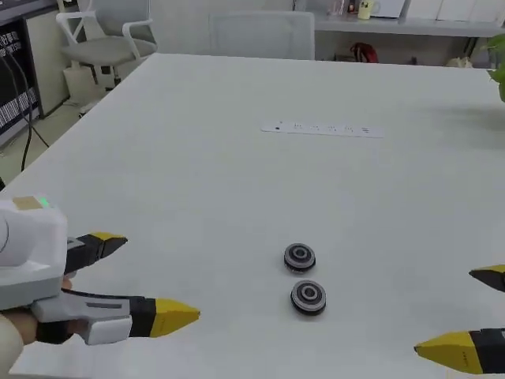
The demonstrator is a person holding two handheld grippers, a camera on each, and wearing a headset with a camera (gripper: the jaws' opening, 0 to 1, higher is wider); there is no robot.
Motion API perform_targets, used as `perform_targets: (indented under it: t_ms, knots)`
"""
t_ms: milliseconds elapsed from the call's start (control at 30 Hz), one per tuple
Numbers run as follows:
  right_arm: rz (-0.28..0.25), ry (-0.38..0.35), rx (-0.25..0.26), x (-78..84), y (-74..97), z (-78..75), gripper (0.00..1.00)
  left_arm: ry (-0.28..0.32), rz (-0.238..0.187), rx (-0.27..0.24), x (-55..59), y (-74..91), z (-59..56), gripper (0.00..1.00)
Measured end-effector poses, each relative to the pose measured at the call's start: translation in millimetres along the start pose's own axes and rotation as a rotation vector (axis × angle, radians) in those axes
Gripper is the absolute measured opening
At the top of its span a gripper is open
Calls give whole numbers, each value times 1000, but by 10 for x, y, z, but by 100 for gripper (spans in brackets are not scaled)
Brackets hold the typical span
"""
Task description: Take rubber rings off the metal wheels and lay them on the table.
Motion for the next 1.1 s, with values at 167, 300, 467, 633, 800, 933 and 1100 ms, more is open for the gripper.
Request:
perform_targets:
  t_ms: [167,300,467,633,800,933,1100]
  knots:
    - [13,6,-3,7,-2,14,100,8,2,3,12,2,-6,100]
    - [20,4,-11,13,-20,25,100,12,3,9,12,4,-15,100]
    - [34,6,-21,17,-41,29,100,6,12,23,8,8,-35,100]
    - [40,0,-33,10,-66,31,100,-1,34,36,15,-19,-43,100]
    - [49,13,-41,7,-79,45,100,-12,36,46,6,-28,-54,100]
    - [50,13,-40,12,-76,41,100,-11,35,50,9,-29,-54,100]
    - [50,7,-39,20,-75,41,100,-12,32,53,11,-25,-50,100]
Point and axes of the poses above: the centre of the closed fingertips' face, and the gripper's own axes: y roughly backward along the fingers, z roughly to its left, x roughly out of its underside, the point moved 10 cm from there along y, roughly backward along the fingers, and after that the axes turned 4 degrees about z, right-handed, at the moved point
